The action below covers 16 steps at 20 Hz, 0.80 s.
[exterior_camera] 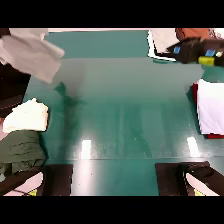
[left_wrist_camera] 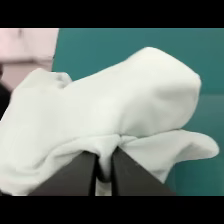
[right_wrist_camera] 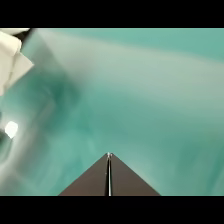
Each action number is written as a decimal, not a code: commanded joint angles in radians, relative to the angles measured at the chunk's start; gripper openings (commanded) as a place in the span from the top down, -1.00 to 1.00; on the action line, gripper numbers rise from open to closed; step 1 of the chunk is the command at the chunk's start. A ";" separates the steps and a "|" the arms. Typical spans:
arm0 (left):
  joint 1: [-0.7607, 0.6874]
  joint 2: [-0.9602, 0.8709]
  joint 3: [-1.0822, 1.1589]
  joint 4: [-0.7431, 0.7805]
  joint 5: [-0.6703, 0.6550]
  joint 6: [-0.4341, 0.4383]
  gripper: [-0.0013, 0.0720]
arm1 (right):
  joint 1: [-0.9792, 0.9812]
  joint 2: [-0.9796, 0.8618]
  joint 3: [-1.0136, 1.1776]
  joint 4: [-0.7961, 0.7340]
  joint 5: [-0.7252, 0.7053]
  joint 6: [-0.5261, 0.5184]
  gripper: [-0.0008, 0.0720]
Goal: Fold the shirts.
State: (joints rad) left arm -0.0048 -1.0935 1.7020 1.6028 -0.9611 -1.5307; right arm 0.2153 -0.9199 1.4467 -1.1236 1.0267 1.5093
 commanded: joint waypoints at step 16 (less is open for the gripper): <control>-0.518 -0.312 0.002 -0.133 -0.135 -0.101 -0.71 | -0.001 -0.211 0.545 -0.013 0.269 0.003 0.92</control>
State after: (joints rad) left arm -0.6285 -1.3769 1.7084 1.4830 -1.0557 -1.5600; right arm 0.2134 -1.1187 1.9633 -1.1297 1.2606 1.5127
